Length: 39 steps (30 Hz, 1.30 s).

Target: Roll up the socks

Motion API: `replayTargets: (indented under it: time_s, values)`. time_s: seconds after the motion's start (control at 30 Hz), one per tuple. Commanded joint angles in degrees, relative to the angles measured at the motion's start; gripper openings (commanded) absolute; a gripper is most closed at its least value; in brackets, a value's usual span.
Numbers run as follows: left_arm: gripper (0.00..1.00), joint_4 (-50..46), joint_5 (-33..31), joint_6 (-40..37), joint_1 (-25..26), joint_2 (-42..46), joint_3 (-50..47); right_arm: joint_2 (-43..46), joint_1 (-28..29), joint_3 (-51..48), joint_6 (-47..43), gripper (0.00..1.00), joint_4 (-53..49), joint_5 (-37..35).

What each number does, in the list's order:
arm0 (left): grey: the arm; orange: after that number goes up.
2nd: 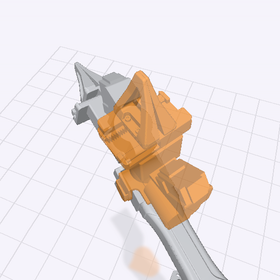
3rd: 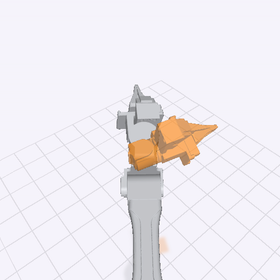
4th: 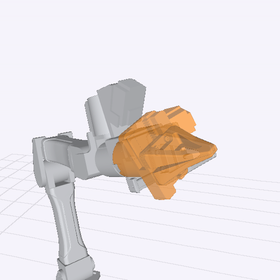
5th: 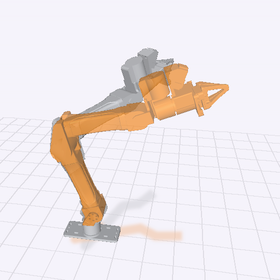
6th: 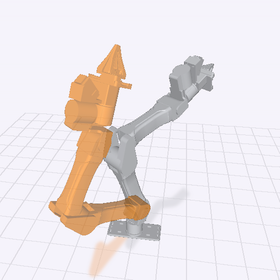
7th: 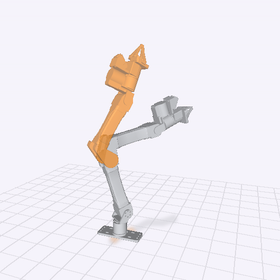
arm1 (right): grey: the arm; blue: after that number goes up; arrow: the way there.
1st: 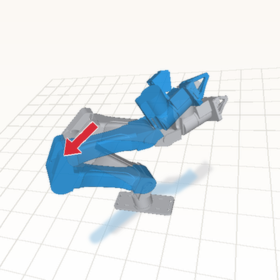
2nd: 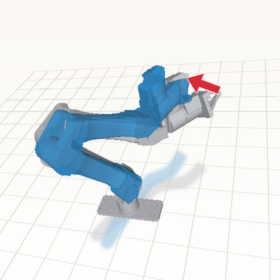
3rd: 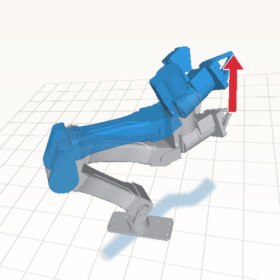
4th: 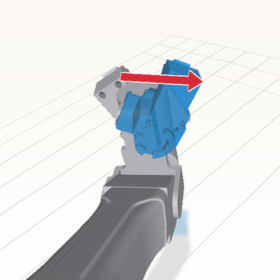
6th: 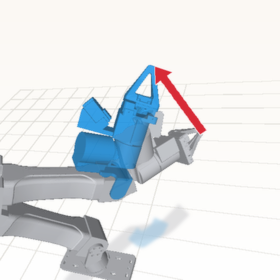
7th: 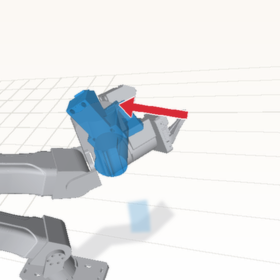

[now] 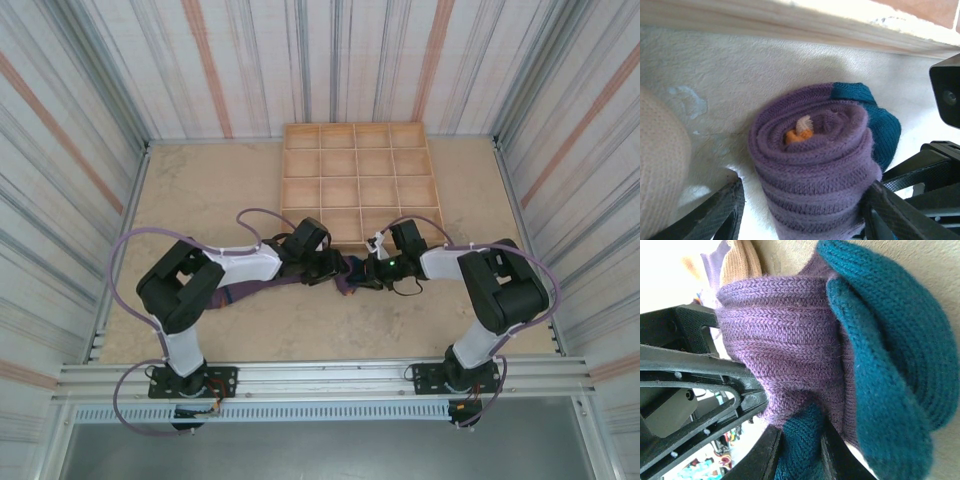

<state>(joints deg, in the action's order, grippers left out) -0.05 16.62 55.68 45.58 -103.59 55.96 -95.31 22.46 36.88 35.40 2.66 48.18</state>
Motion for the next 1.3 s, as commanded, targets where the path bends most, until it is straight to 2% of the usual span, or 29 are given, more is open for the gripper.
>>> replayTargets:
  time_s: [0.0,0.1,0.17,0.33,0.4,0.47,0.57,0.7,0.9,1.1,1.27]
  values:
    - [0.56,-1.5,-1.6,0.7,0.2,-2.3,0.9,-2.6,0.0,0.1,-3.0,0.03,-7.0,-5.3]
    - [0.51,-1.9,-1.5,1.3,0.3,-2.9,1.0,-0.8,0.0,0.0,-2.8,0.06,-6.5,-5.8]
    - [0.41,-2.9,-1.7,1.8,0.2,-3.2,1.2,0.6,0.1,-0.1,-2.9,0.09,-6.4,-6.2]
    - [0.18,-6.5,-1.8,2.5,0.2,-3.5,2.4,6.7,0.3,-1.8,-3.4,0.28,-6.0,-7.7]
    - [0.08,-7.6,-1.6,2.6,0.3,-3.0,2.5,10.4,0.7,-2.7,-3.9,0.41,-6.4,-9.6]
    - [0.02,-9.5,-1.9,3.0,0.5,-2.5,2.6,14.4,1.4,-3.2,-4.8,0.50,-7.8,-12.0]
    - [0.00,-13.0,-1.9,4.1,0.7,-1.9,2.6,20.6,4.3,-2.5,-7.5,0.59,-12.5,-18.4]
    - [0.00,-15.5,-0.6,5.9,1.2,-1.3,1.9,29.0,12.0,-1.9,-11.4,0.72,-17.5,-32.4]
    - [0.00,-18.8,0.7,7.8,1.9,0.5,0.7,35.7,22.0,-3.3,-14.6,0.76,-18.2,-47.0]
    - [0.00,-23.0,2.2,8.2,1.9,2.0,0.4,32.8,32.1,-2.9,-19.8,0.76,-15.6,-56.7]
    - [0.00,-24.7,2.7,7.9,1.7,2.4,0.4,27.6,37.9,-2.5,-22.0,0.75,-12.6,-62.1]
